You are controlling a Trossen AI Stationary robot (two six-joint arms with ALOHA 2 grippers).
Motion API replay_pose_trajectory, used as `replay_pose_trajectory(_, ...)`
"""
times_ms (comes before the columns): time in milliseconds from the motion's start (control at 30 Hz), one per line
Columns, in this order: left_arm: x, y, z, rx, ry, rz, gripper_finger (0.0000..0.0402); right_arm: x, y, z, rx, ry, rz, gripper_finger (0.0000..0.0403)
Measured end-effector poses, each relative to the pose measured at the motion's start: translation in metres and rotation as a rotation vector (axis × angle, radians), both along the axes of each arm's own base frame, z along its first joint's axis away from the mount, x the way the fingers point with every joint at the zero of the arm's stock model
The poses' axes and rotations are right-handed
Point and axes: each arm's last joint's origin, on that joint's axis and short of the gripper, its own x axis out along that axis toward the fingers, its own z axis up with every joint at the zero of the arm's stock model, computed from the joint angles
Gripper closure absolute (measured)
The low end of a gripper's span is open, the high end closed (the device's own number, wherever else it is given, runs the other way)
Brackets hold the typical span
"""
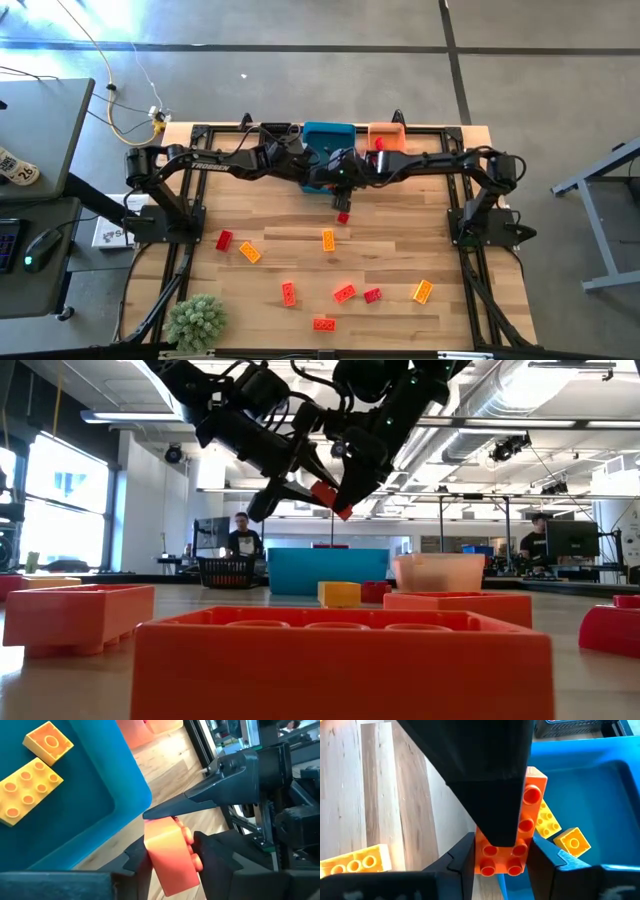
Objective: Sort & place blocks by color
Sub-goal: Put the orange game piece into the black bin
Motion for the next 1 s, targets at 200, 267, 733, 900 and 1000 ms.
replay_pose_trajectory(200,0.000,0.000,0.000,0.021,0.004,-0.009,0.0309,0.000,-0.001,0.000,-0.004,-0.001,-0.006,0.0290)
replay_pose_trajectory(267,0.000,0.000,0.000,0.028,0.004,-0.013,0.0311,0.000,-0.001,0.000,-0.006,-0.001,-0.007,0.0289)
replay_pose_trajectory(733,-0.011,0.021,0.000,0.149,0.048,-0.016,0.0318,-0.001,-0.004,0.001,-0.092,0.010,-0.074,0.0182)
replay_pose_trajectory(900,-0.023,0.035,-0.005,0.162,0.110,-0.002,0.0318,-0.001,-0.006,0.001,-0.103,0.014,-0.088,0.0180)
replay_pose_trajectory(1000,-0.030,0.045,-0.007,0.182,0.147,0.016,0.0325,-0.002,-0.009,0.001,-0.109,0.015,-0.098,0.0179)
